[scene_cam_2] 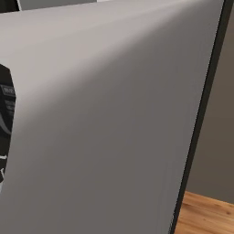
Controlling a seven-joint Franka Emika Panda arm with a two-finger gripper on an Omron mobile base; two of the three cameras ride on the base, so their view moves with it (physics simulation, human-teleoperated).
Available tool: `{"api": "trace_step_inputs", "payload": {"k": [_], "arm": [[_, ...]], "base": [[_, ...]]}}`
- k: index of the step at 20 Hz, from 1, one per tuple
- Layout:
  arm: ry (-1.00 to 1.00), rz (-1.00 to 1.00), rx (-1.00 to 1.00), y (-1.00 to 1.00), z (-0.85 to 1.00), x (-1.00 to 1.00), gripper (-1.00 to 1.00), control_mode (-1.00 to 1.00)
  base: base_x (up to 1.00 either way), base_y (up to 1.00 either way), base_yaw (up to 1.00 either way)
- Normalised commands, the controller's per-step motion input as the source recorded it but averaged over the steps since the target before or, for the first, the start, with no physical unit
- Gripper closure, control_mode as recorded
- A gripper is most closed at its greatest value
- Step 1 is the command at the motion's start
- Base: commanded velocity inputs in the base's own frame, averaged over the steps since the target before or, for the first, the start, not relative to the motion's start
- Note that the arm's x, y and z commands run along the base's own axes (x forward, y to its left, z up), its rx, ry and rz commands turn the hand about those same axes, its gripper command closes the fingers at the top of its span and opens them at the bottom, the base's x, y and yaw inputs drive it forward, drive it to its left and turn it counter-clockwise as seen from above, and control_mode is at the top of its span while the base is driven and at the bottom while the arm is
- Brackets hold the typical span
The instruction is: Place two dumplings into each of the tupperware containers and then place the containers in the fridge.
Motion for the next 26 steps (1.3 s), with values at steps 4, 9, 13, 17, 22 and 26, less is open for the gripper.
{"api": "trace_step_inputs", "payload": {"k": [4, 9, 13, 17, 22, 26], "arm": [[0.18, -0.04, -0.02, -0.13, 0.02, 0.57, 1.00, -1.00], [0.08, -0.28, 0.04, -0.36, 0.01, 0.69, 1.00, -1.00], [-0.02, -0.22, 0.17, -0.71, 0.07, 0.51, 1.00, -1.00], [0.00, -0.11, 0.03, -0.40, 0.02, 0.74, 1.00, -1.00], [-0.01, -0.06, 0.00, -0.10, 0.00, 0.90, 1.00, -1.00], [-0.09, -0.04, 0.00, -0.21, 0.00, 0.86, 1.00, -1.00]], "base": [[0.00, 0.00, 0.00], [0.00, 0.00, 0.00], [0.00, 0.00, 0.00], [0.00, 0.00, 0.00], [0.00, 0.00, 0.00], [0.00, 0.00, 0.00]]}}
